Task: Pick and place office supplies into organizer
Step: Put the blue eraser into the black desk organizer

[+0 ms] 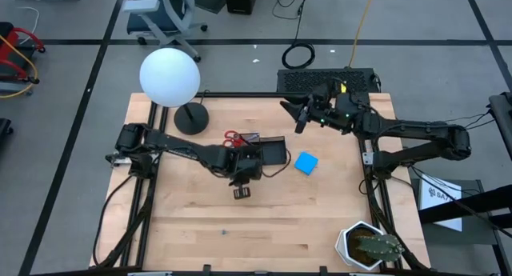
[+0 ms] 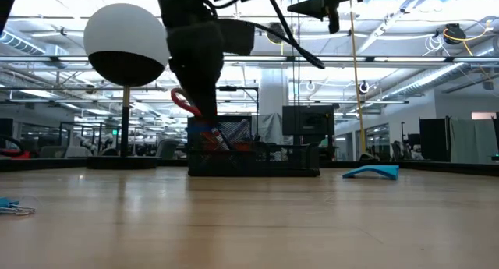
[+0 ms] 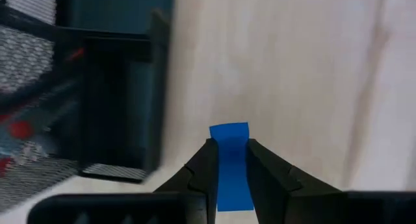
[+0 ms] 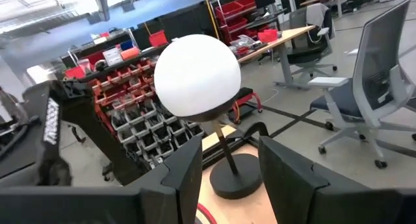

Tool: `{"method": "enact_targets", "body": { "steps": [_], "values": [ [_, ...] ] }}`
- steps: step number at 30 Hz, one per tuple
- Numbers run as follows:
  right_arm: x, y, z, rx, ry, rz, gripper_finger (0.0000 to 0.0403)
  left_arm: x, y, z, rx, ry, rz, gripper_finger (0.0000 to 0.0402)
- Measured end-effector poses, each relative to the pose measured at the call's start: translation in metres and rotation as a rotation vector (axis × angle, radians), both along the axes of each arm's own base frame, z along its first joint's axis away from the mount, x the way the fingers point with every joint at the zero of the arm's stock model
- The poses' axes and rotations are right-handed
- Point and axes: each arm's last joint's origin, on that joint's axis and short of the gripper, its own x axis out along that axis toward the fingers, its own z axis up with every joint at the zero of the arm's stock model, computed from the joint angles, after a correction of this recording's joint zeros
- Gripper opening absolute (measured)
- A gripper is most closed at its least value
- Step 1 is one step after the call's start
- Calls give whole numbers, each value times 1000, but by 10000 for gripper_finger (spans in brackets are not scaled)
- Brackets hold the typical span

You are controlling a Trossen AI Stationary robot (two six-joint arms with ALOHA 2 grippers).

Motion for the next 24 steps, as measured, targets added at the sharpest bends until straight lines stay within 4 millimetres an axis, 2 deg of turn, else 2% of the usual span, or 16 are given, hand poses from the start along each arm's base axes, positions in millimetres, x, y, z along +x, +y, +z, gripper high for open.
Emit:
{"method": "enact_targets", "body": {
  "steps": [9, 24],
  "values": [
    [-11, 2, 4, -14, 29, -1, 141, 2, 39, 0, 27, 13, 26, 71],
    [-11, 2, 4, -14, 31, -1, 141, 3, 73, 1, 55, 3, 28, 71]
  ]
}}
